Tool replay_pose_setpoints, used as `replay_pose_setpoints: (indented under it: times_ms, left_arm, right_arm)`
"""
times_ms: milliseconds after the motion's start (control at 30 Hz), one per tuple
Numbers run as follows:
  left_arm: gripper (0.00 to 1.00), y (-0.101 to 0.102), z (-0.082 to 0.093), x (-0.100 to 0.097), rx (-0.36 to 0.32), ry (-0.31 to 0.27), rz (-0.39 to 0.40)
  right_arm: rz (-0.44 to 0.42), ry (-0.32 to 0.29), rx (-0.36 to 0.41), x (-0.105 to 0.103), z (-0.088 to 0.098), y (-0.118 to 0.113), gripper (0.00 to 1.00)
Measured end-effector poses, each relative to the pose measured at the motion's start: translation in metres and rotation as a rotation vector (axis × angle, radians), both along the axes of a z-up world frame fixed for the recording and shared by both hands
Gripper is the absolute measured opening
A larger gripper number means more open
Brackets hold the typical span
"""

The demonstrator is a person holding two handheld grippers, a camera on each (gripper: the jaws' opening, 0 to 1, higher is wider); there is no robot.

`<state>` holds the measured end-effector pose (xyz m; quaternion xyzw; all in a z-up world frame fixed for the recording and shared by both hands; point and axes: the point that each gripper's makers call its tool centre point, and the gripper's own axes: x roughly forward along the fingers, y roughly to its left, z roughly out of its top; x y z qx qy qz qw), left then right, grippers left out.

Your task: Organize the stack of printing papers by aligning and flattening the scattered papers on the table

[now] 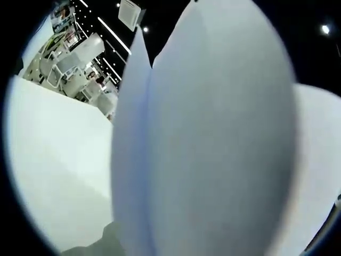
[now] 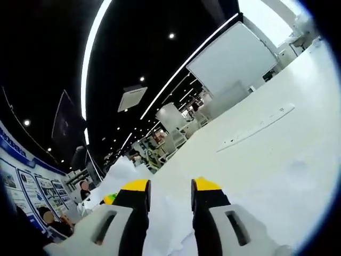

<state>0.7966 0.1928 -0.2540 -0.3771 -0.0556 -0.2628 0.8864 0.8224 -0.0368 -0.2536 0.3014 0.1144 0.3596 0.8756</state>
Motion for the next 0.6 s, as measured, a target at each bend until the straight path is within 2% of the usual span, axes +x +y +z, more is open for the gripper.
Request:
replay_pose_setpoints:
  times_ms: [367, 600]
  left_arm:
    - [0.06, 0.0005, 0.0002, -0.0008, -0.007, 0.002, 0.001]
    - [0.06, 0.0006, 0.0003, -0.0009, -0.011, 0.003, 0.002]
  right_arm:
    - [-0.020, -0.012, -0.026, 0.0017, -0.0006, -0.0045, 0.30]
    - [-0.044, -0.014, -0.044, 0.0030, -0.0015, -0.0084, 0.40]
